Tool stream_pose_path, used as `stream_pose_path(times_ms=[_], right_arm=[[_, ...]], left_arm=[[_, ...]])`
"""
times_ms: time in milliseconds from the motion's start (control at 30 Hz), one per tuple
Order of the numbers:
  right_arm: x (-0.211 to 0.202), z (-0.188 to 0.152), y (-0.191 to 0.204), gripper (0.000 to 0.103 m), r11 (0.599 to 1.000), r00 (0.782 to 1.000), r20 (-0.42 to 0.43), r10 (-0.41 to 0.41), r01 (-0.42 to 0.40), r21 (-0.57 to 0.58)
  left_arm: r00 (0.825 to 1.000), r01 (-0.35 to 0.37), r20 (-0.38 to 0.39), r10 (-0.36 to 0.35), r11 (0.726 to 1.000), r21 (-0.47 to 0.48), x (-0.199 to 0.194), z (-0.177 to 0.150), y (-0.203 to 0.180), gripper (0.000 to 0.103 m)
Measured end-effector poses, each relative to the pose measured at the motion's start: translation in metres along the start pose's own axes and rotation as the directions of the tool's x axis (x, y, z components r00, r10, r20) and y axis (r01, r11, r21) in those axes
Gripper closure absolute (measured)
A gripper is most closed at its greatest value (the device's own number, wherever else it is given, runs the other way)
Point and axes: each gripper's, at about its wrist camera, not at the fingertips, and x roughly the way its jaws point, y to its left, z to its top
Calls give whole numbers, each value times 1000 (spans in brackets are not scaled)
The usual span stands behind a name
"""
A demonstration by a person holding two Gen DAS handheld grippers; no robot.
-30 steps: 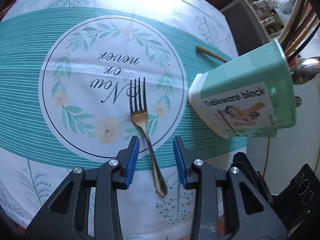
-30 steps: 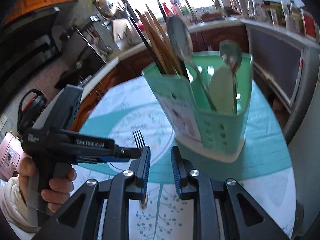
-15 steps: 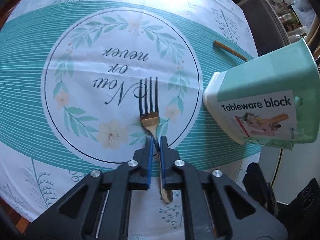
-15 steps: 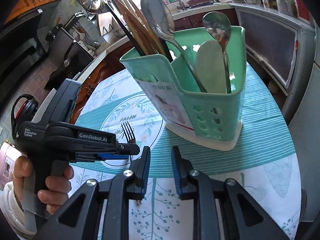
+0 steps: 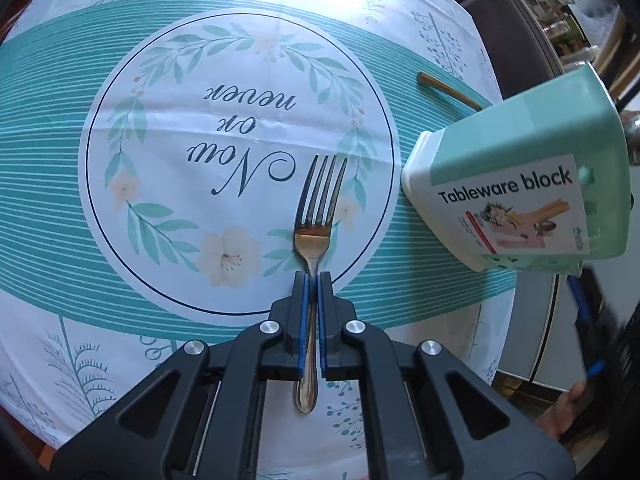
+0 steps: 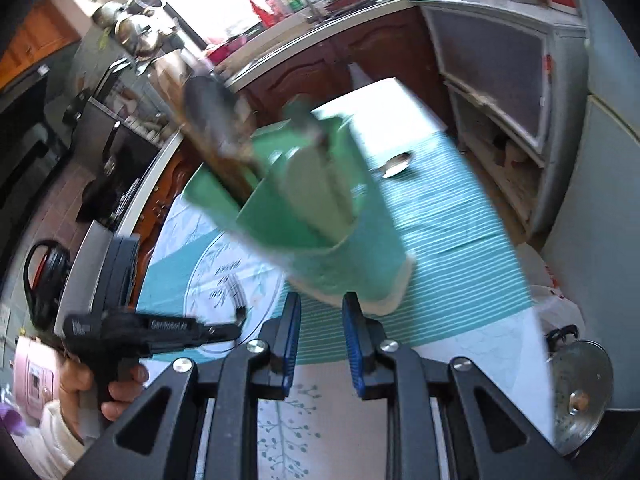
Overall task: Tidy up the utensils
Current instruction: 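Close the left tool on the gold-handled fork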
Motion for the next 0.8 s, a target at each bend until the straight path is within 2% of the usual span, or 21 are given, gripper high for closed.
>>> stream_pose_path(times_ms=[167,233,400,533,800], right_arm=[[-18,28,-31,82,994,997,39,-60,56,96],[-14,42,-46,82,986,998,37,-58,52,156],[18,82,-74,80,968,999,42,16,-26,250],[52,102,-88,77,950,995,2,97,-93,298],[111,124,-112,77,924,989,-70,132,-98,370]], left_arm=[[1000,-5,-1,5,1000,22,0,-5,-6,101],[1000,-8,-3,8,1000,25,0,-6,-8,101],[1000,-16,2,16,999,44,-2,-8,-11,101],[1000,-16,10,16,998,54,-4,-9,-14,101],[1000,-7,10,7,998,58,-3,-8,-17,101]])
